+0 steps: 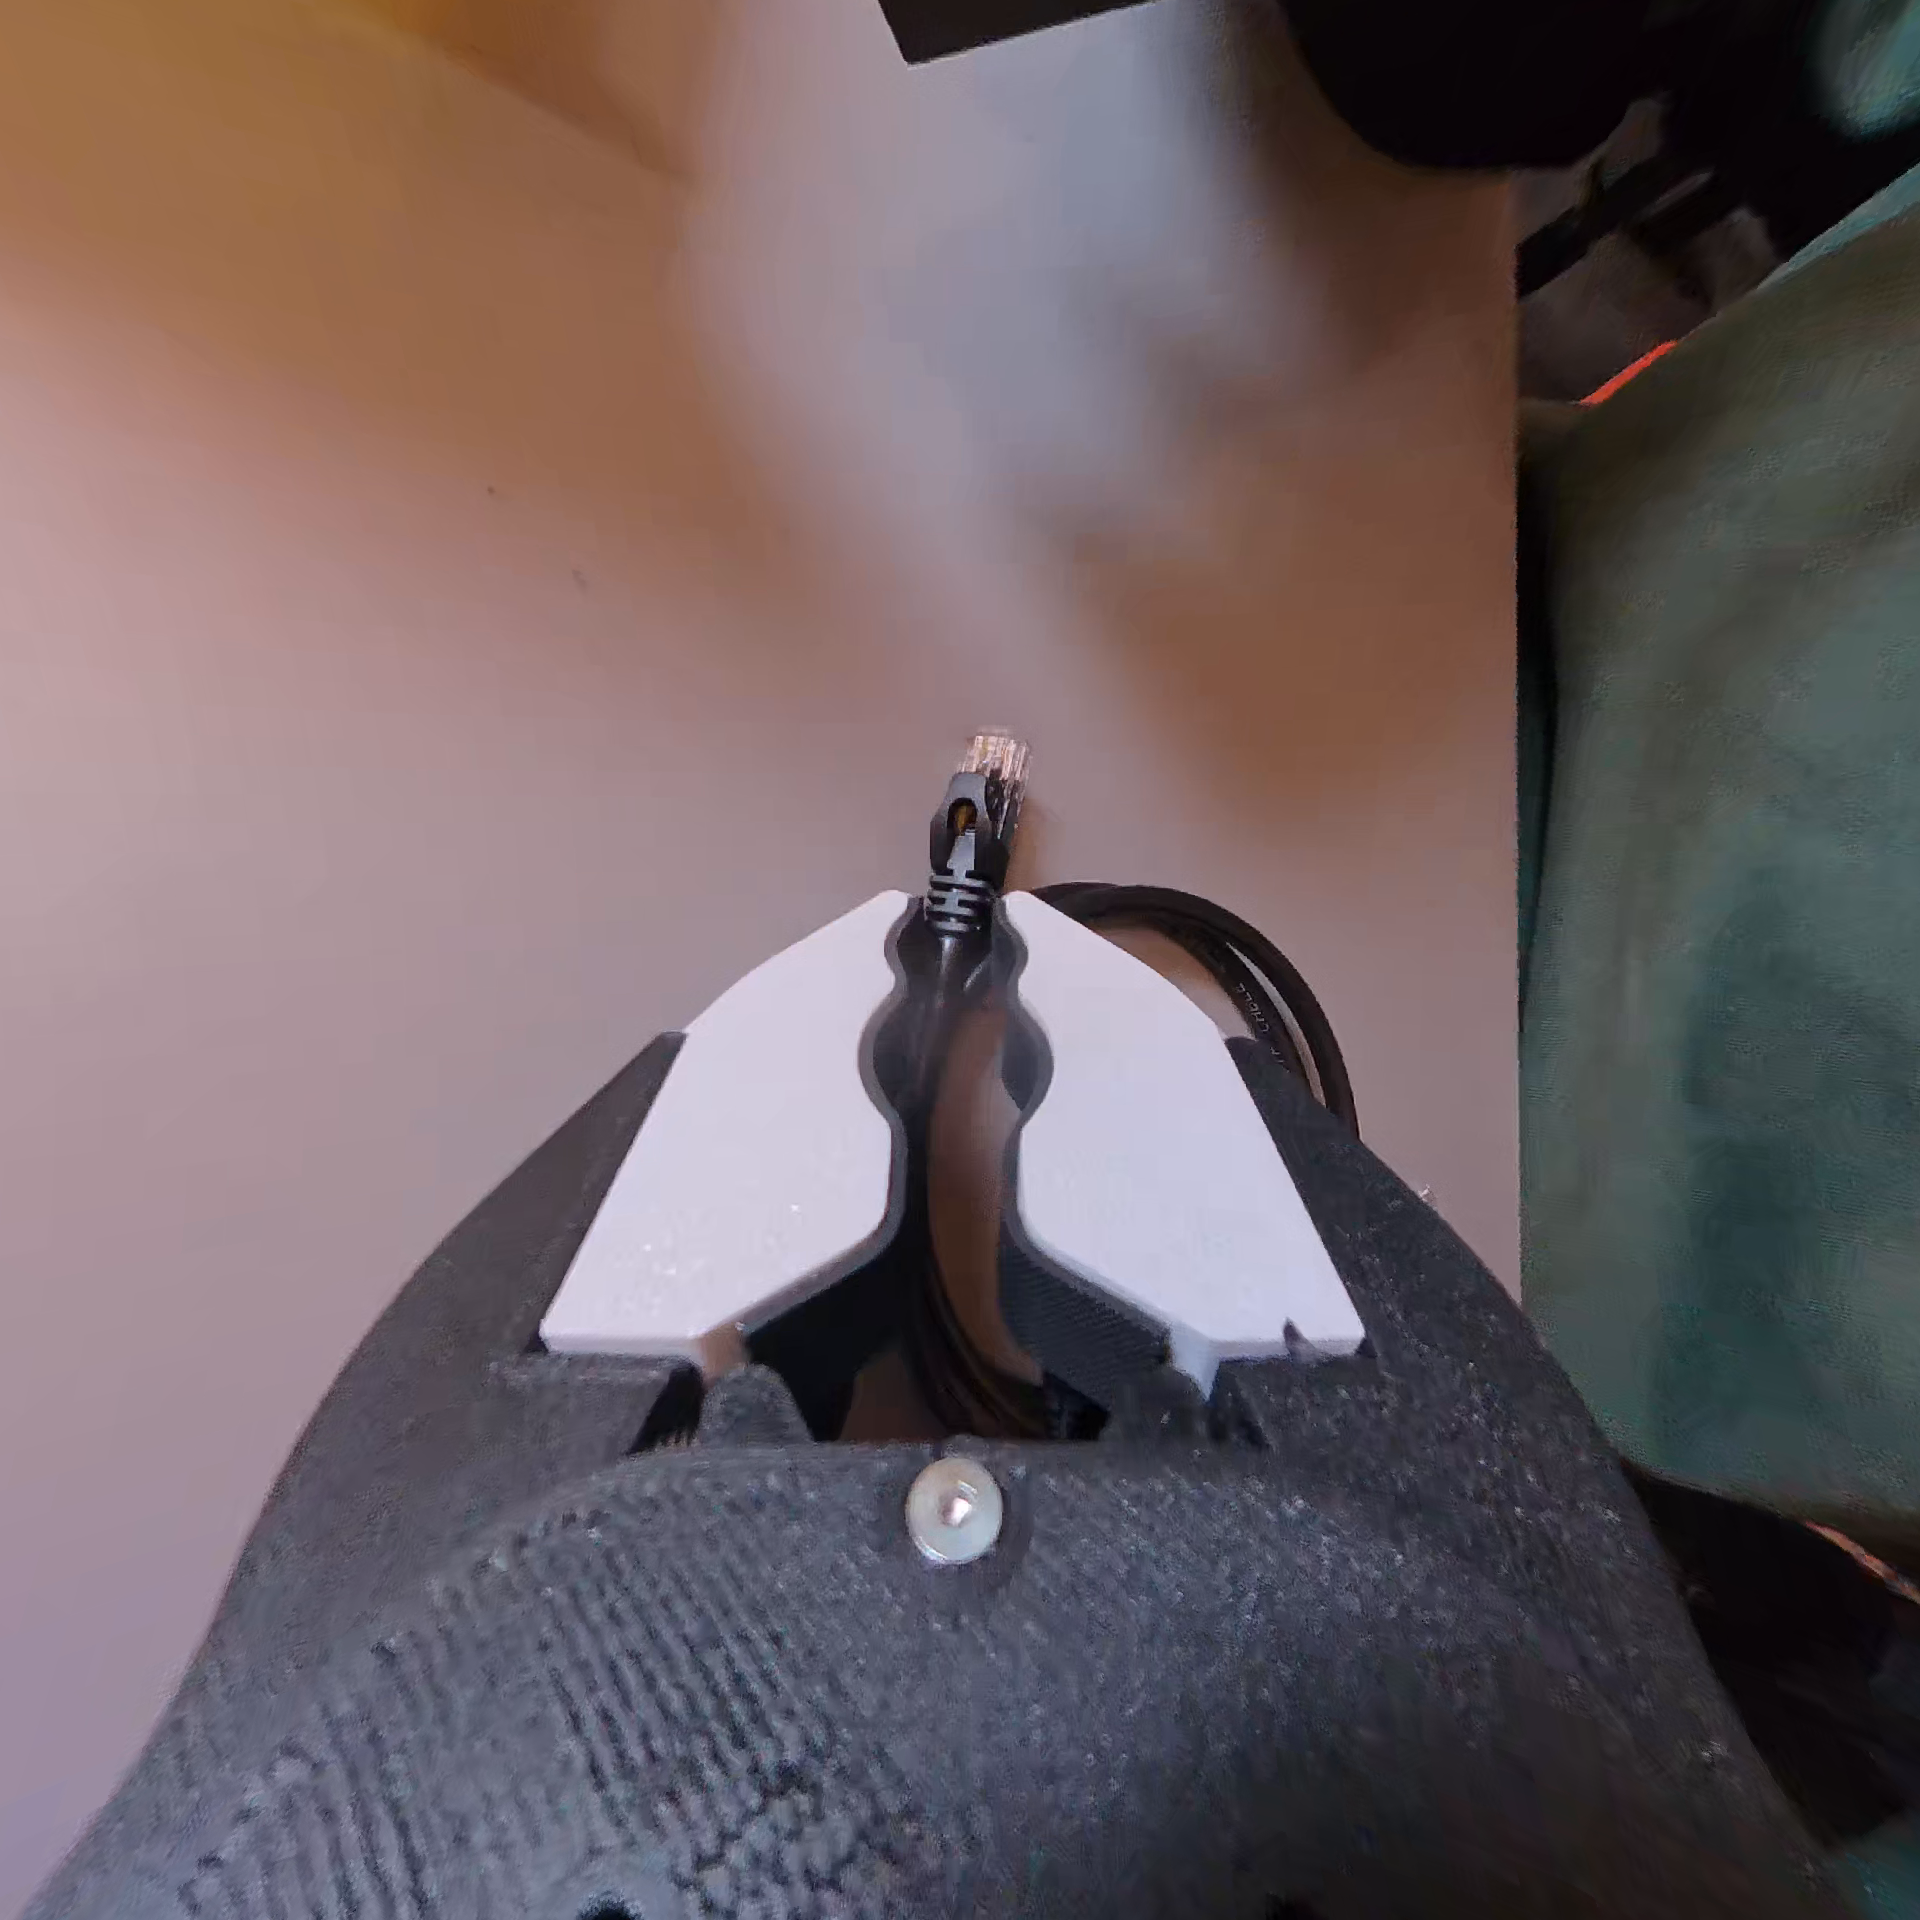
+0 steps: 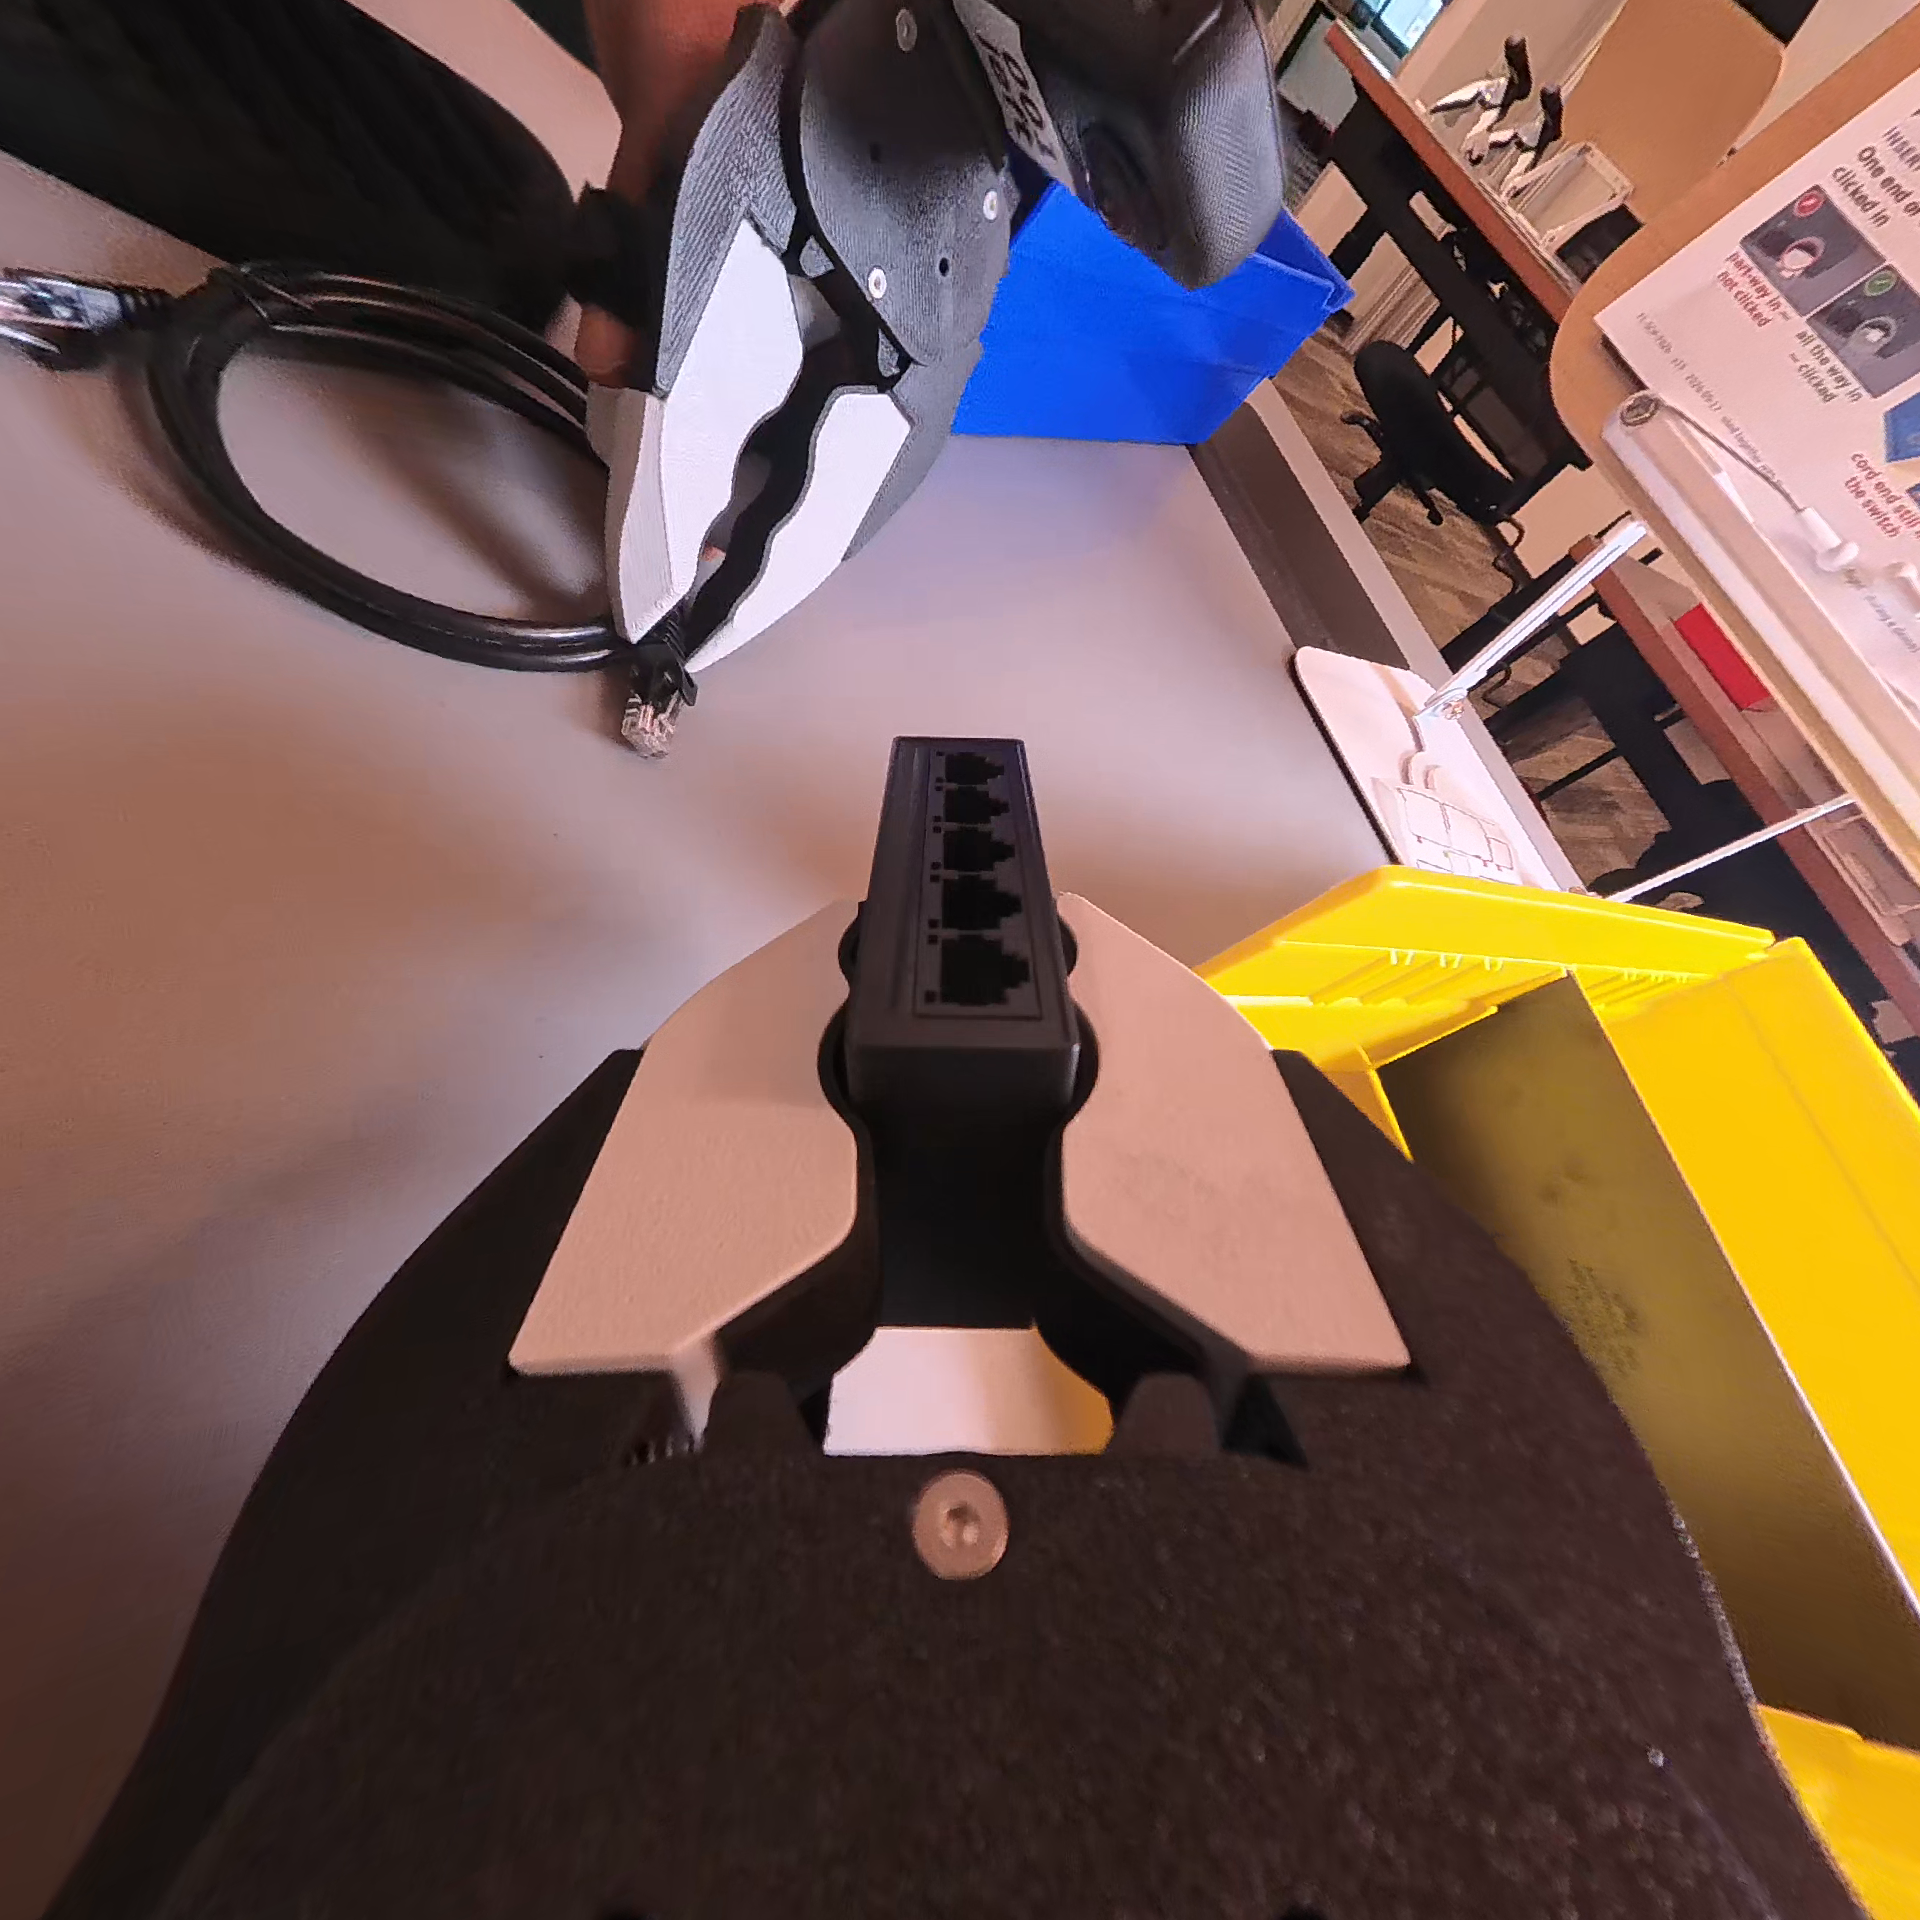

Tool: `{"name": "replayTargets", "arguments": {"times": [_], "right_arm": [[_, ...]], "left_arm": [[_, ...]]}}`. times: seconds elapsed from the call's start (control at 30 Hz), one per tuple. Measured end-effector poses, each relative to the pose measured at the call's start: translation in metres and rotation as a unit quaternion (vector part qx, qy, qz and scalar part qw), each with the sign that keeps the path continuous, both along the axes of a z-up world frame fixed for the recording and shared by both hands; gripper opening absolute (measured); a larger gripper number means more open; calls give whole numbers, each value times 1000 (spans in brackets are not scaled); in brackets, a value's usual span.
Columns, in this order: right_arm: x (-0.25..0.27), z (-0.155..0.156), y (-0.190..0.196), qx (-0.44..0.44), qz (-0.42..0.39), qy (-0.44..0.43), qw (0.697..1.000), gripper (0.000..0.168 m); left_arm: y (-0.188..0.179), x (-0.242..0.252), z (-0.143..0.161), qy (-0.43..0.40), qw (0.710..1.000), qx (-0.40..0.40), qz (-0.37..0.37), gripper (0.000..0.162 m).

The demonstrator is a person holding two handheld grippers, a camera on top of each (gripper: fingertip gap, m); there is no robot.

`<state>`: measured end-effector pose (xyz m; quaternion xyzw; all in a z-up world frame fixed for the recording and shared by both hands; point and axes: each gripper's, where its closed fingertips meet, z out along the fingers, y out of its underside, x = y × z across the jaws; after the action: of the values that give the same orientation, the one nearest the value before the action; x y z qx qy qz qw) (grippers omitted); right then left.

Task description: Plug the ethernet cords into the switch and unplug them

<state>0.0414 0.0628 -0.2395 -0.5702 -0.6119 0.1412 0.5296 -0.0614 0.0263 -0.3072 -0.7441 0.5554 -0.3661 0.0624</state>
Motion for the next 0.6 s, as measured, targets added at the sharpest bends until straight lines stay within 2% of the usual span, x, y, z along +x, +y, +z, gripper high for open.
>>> {"name": "replayTargets", "arguments": {"times": [0.2, 0.3, 0.43, 0.6], "right_arm": [[0, -5, 0, 8, 2, -9, 1000, 30], [2, -7, 5, 60, -11, -42, 997, 30], [-3, -7, 9, 129, -29, -82, 988, 29], [-9, -16, 13, 175, -49, -137, 974, 29]], "left_arm": [[2, -1, 1, 6, 997, 80, -10, 12], [2, 11, 32, -63, 995, 77, 25, 11], [13, 25, 58, -75, 987, 130, 65, 11], [24, 45, 53, -61, 986, 118, 98, 11]]}}
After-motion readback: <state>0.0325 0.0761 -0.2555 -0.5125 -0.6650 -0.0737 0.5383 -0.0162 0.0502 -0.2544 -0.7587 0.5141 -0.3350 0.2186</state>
